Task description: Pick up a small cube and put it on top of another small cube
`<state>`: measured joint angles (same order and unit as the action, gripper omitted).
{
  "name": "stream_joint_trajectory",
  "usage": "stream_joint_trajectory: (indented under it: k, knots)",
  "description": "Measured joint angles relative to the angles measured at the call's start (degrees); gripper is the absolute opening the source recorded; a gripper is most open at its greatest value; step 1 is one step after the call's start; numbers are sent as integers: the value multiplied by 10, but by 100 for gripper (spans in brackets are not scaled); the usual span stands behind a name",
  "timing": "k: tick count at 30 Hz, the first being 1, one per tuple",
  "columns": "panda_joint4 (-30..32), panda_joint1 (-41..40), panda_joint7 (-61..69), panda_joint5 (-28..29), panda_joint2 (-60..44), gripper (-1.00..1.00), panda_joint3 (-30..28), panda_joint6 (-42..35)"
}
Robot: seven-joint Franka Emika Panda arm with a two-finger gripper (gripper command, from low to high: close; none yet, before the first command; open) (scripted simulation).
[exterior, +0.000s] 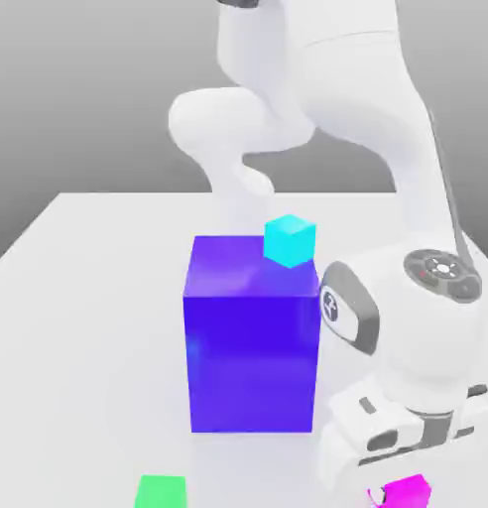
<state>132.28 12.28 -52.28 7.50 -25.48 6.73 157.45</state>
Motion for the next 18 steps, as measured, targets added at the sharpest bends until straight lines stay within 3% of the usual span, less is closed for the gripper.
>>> stream_joint_trajectory:
  k: [3,10,14,15,18]
  knots:
    - [11,-16,16,-18,54,-100,6,-43]
    - [18,-140,97,-66,111,-100,-61,-91]
    - [8,-194,133,-89,66,-100,-87,-55]
    - [7,-198,136,-92,50,100,-87,-40]
    - [7,-198,136,-92,50,100,-87,-40]
